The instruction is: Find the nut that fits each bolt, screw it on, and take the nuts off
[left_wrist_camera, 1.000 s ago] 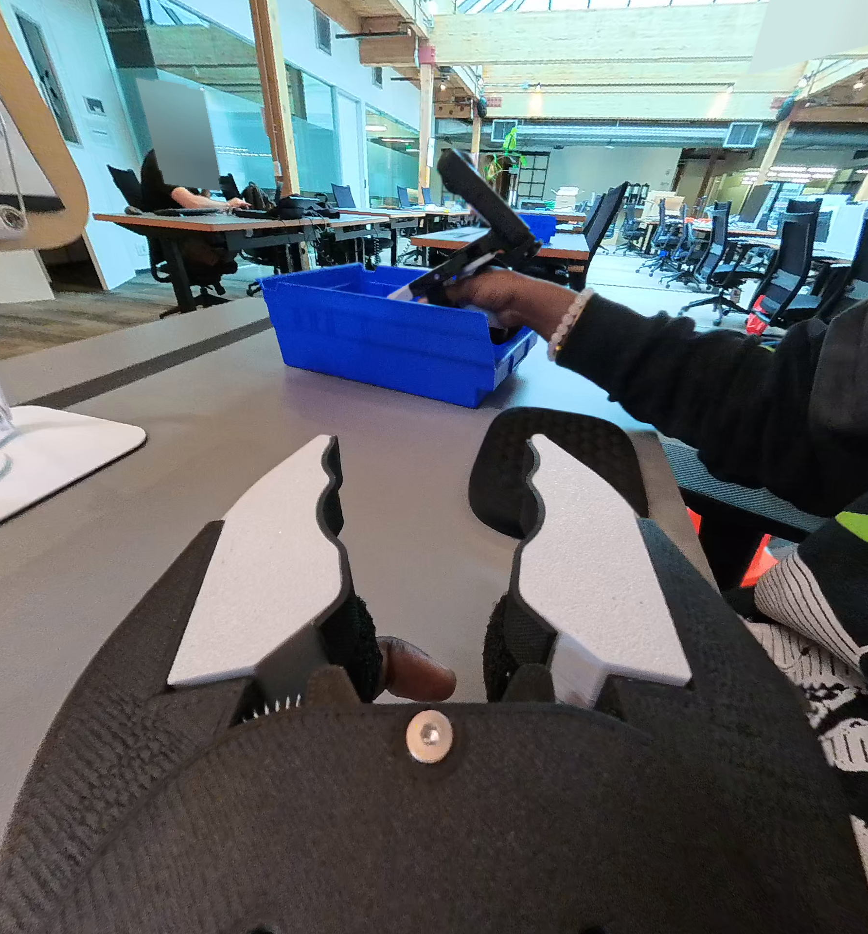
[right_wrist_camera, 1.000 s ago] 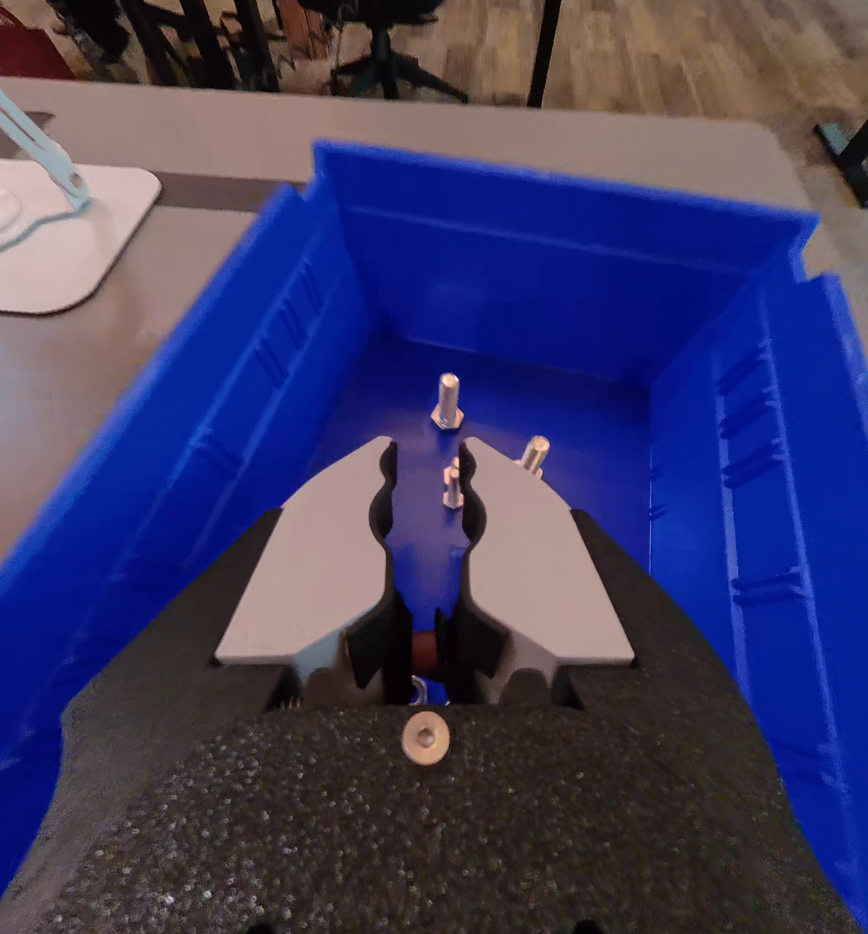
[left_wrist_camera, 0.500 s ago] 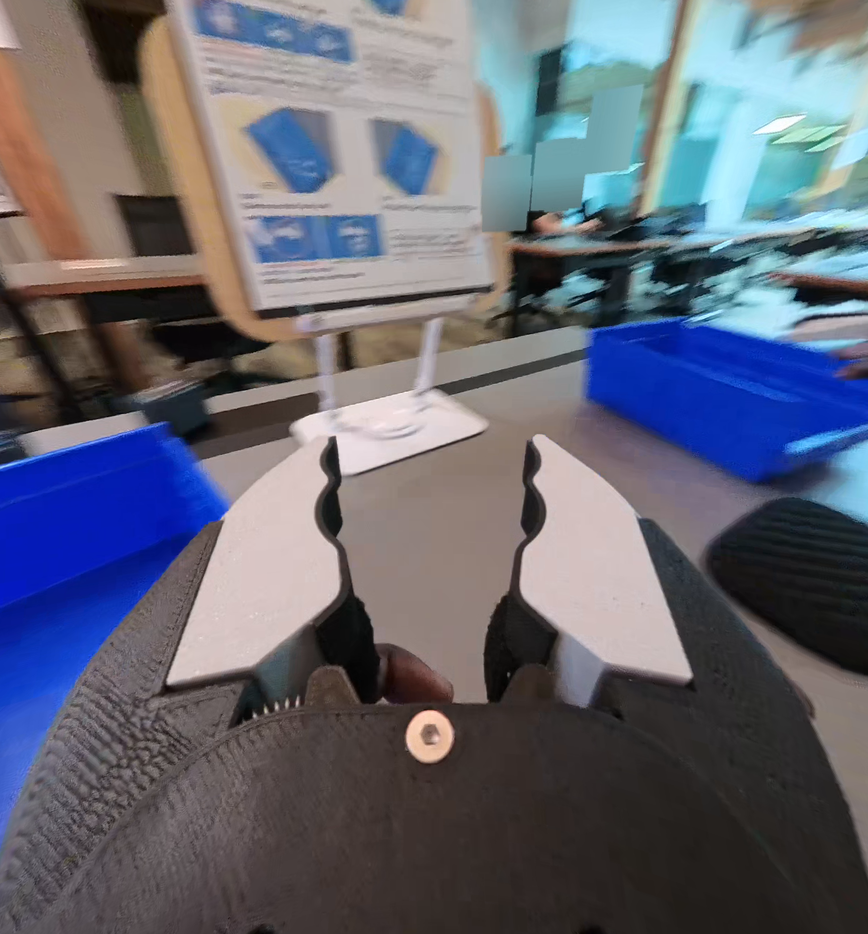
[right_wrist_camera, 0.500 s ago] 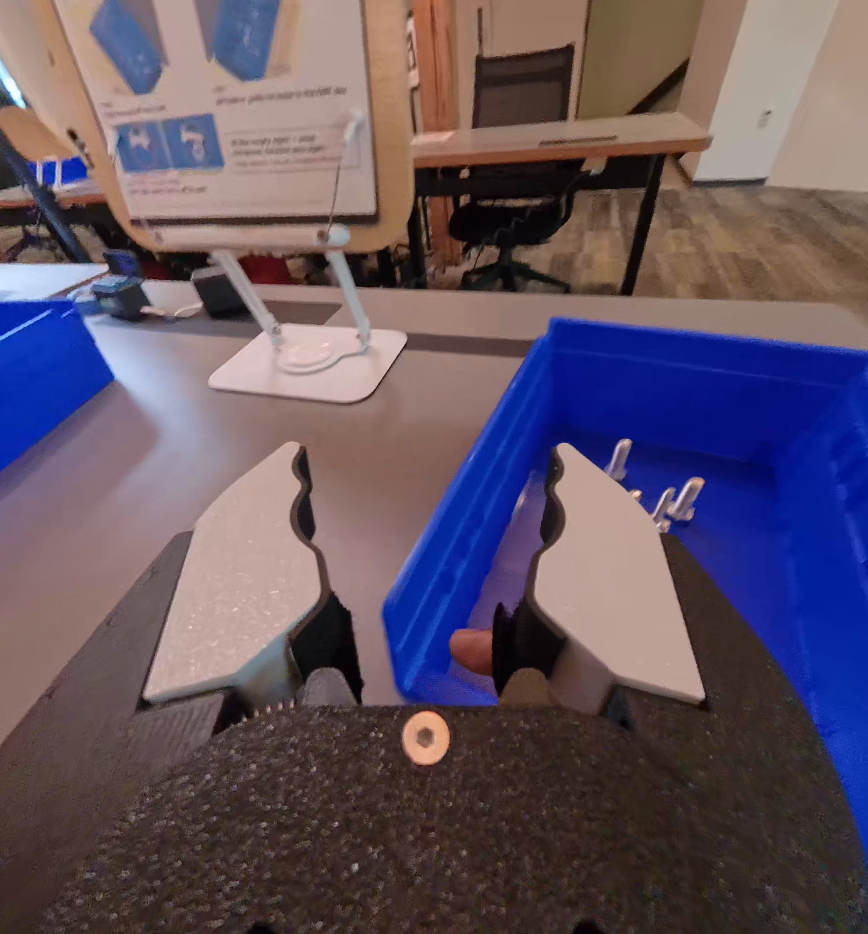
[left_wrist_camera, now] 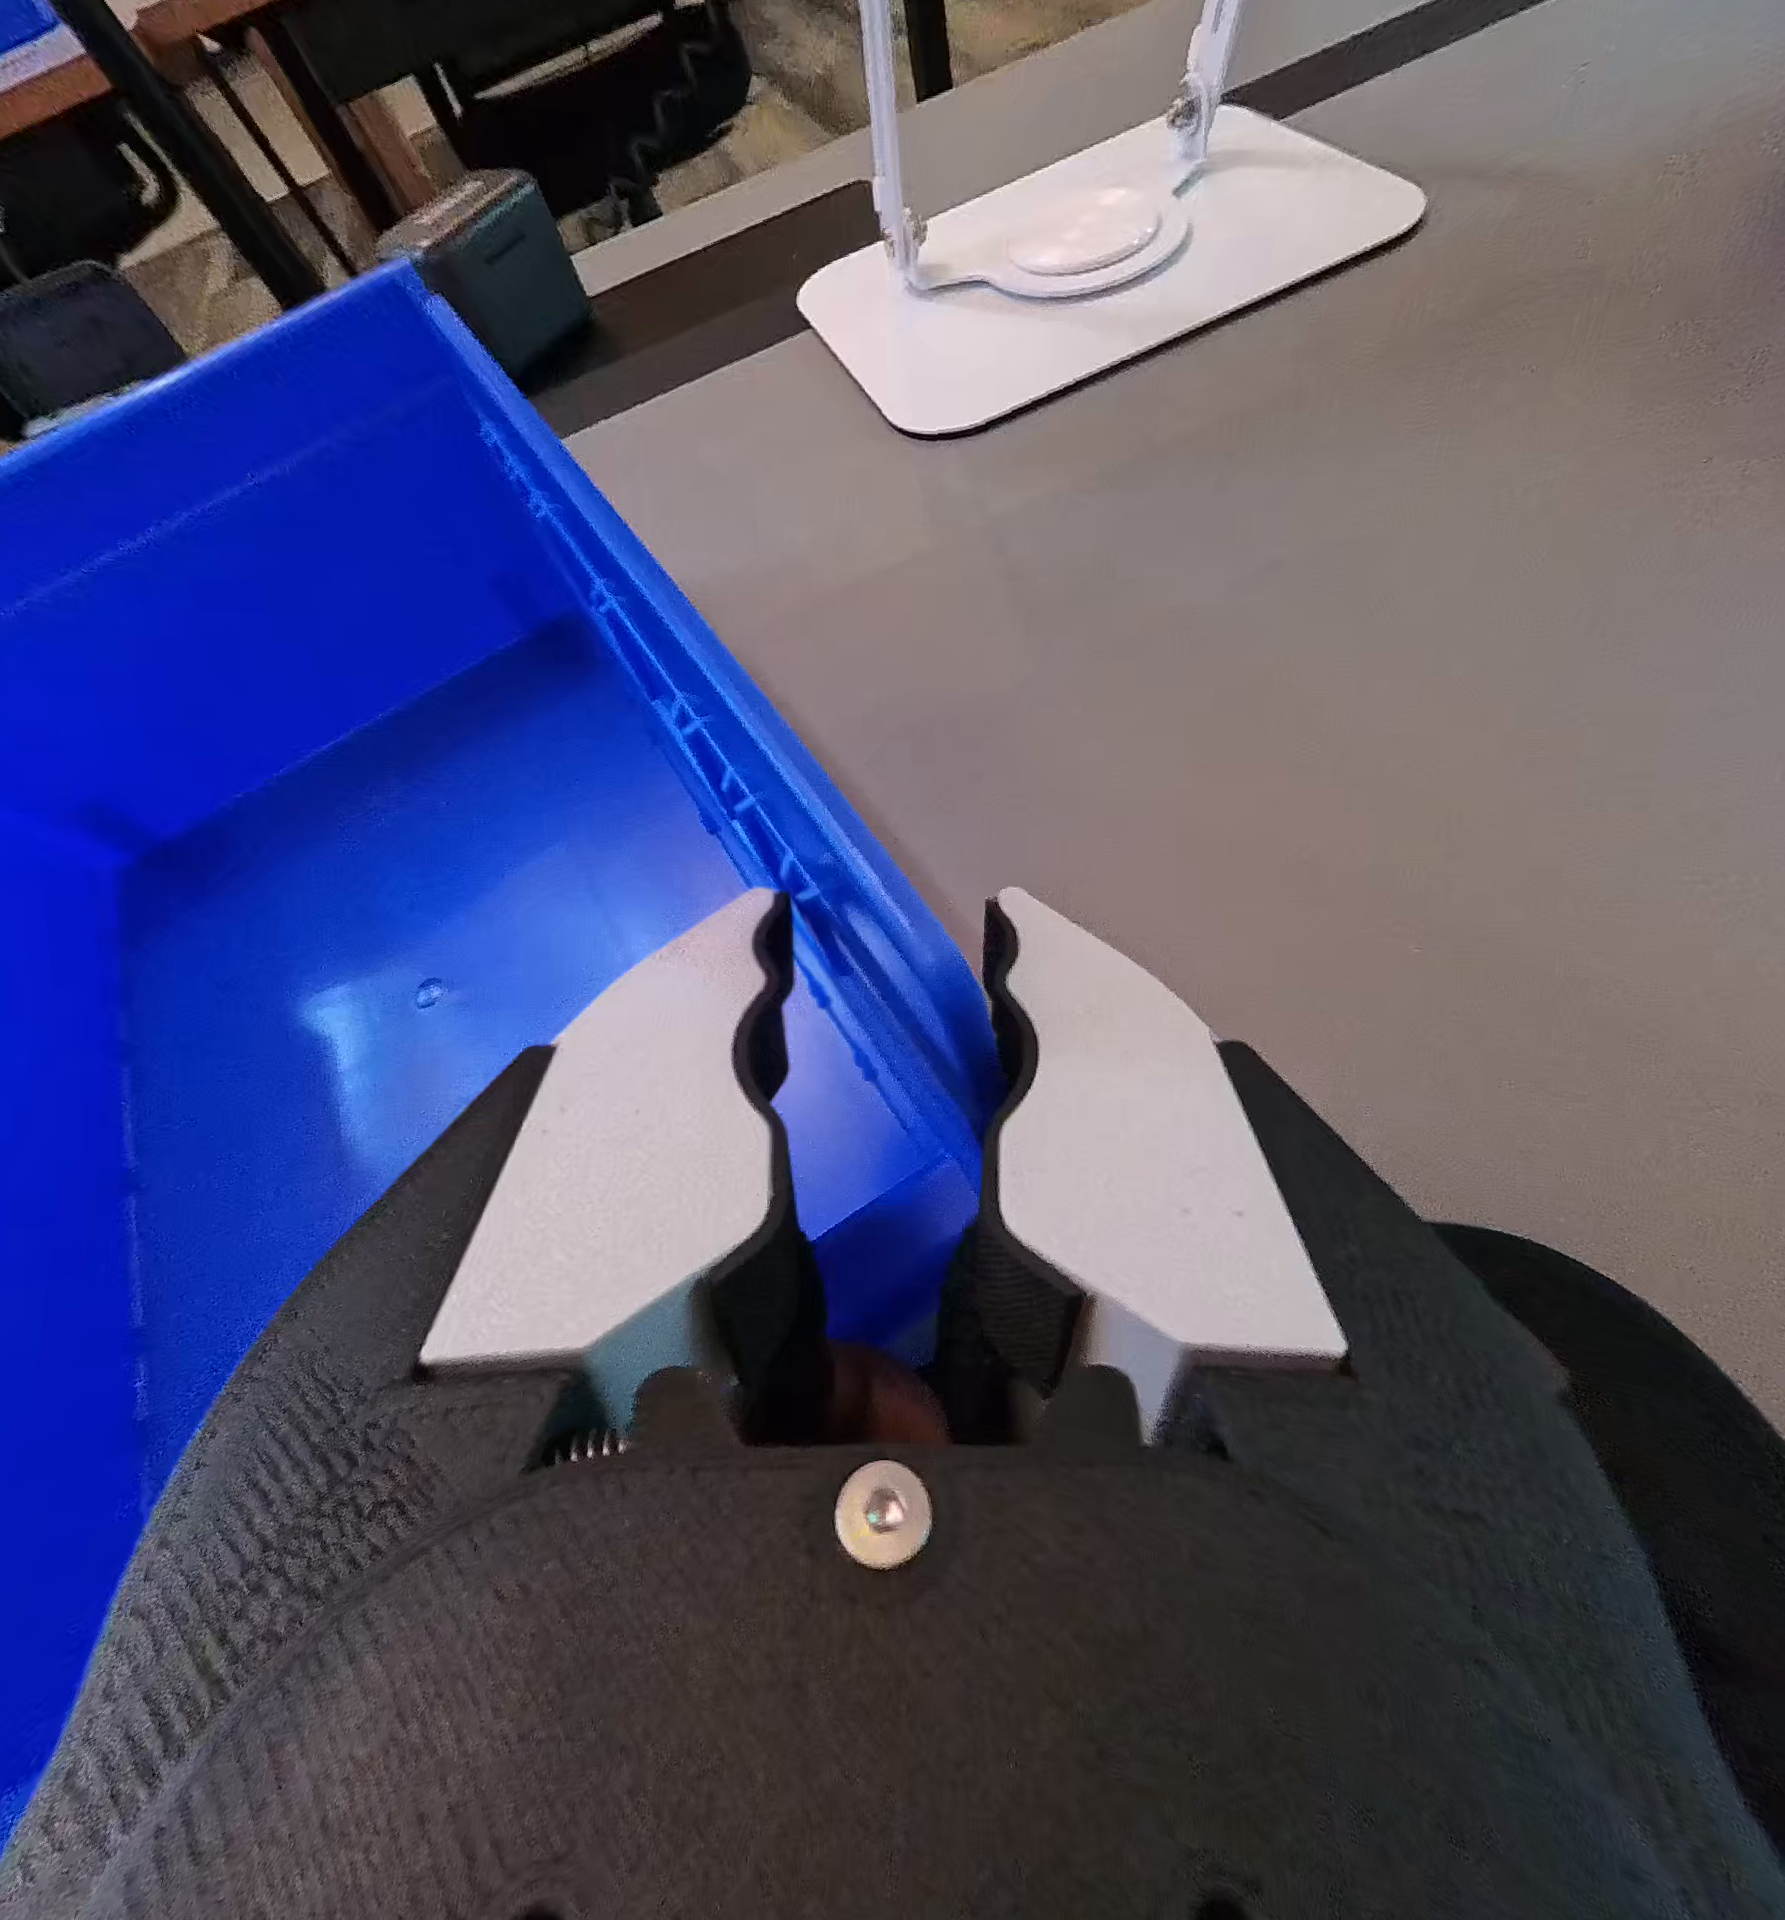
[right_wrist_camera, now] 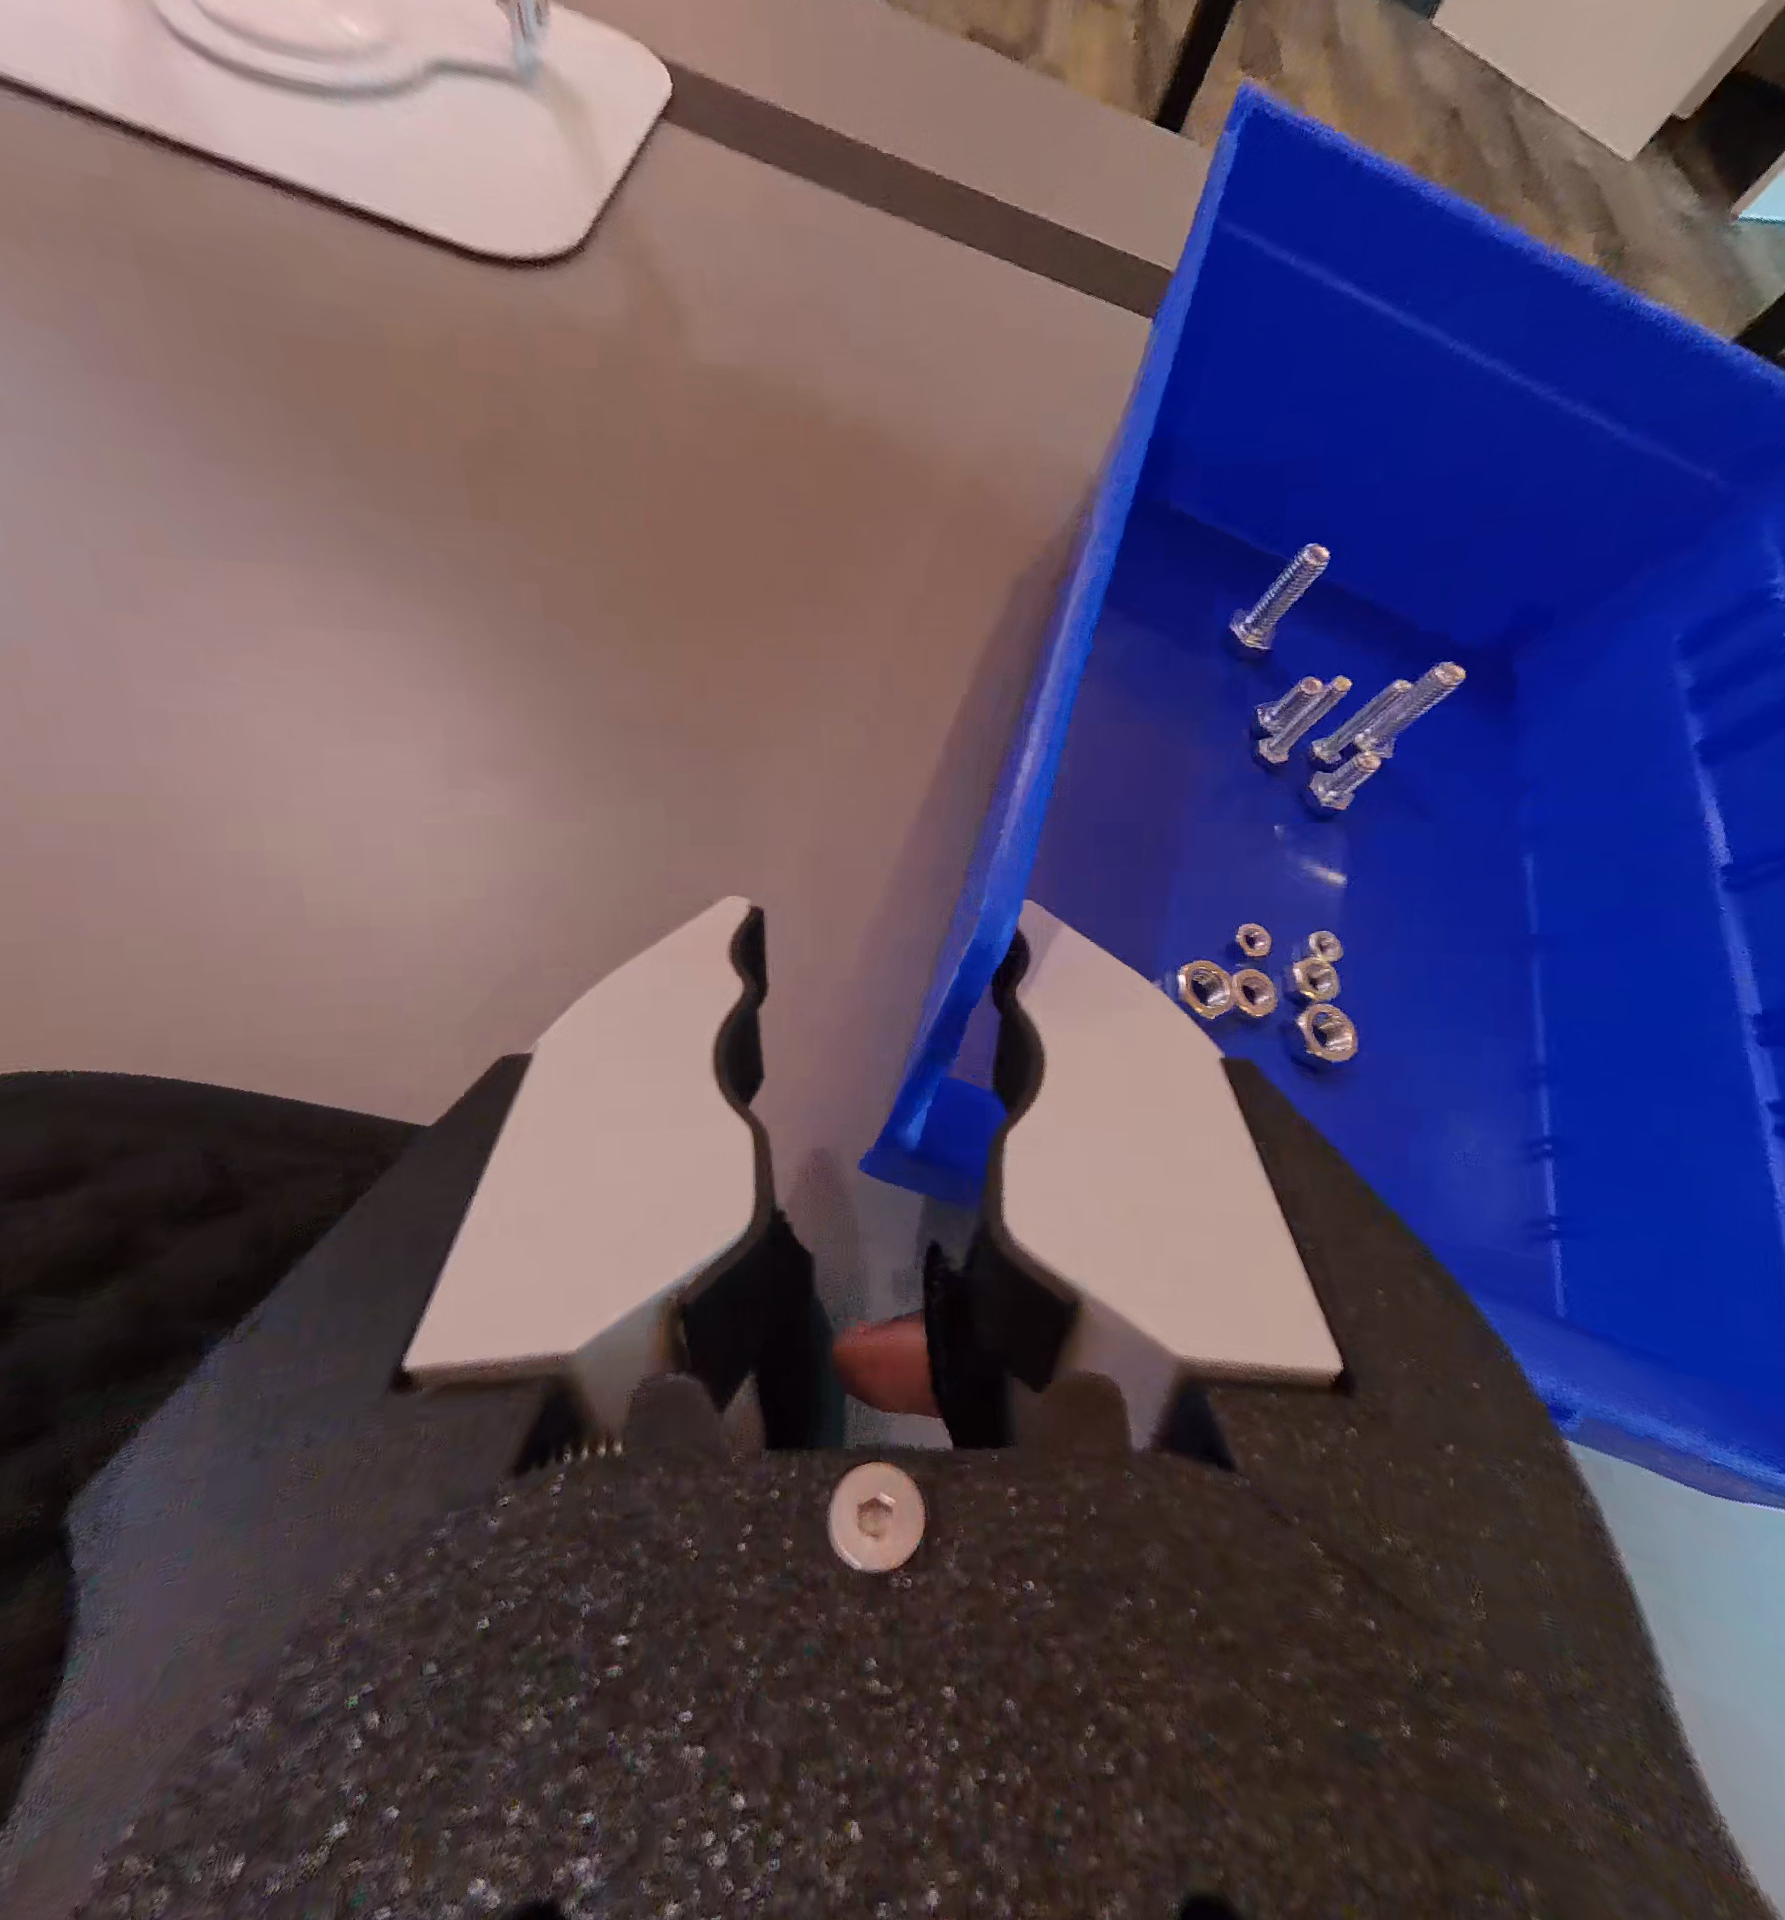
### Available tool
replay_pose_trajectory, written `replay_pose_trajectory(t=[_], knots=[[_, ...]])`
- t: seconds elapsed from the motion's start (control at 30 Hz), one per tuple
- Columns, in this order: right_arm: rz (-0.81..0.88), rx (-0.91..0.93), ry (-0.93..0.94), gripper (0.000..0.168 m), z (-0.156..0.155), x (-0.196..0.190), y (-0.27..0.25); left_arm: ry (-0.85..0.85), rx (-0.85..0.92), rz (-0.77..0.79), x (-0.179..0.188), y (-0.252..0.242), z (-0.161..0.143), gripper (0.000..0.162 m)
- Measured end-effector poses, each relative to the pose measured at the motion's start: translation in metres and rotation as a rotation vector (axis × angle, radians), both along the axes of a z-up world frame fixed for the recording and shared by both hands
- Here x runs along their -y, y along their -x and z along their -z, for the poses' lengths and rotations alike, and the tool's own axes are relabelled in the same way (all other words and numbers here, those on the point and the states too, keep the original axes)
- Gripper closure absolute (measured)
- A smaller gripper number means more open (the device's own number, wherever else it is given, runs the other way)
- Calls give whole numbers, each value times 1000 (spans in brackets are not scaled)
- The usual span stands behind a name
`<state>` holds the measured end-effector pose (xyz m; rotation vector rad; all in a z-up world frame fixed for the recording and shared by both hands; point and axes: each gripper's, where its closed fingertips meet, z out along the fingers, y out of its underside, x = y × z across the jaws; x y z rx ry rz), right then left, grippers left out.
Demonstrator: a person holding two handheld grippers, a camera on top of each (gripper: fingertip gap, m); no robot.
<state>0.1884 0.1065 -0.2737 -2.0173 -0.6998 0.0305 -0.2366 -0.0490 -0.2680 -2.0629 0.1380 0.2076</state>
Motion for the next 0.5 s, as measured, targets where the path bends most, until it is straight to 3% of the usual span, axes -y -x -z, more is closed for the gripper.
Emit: replay_pose_trajectory(t=[0.2,0.4,0.5], knots=[[-6,111,-94,154,-2,-14,-9,-31,-53,-27,-2,5,-1,133],[-26,147,-143,157,-6,-13,-8,-98,-116,-88,1,11,-14,154],[-42,54,-152,161,-12,-5,-2,-121,-6,-33,-2,-4,-18,157]])
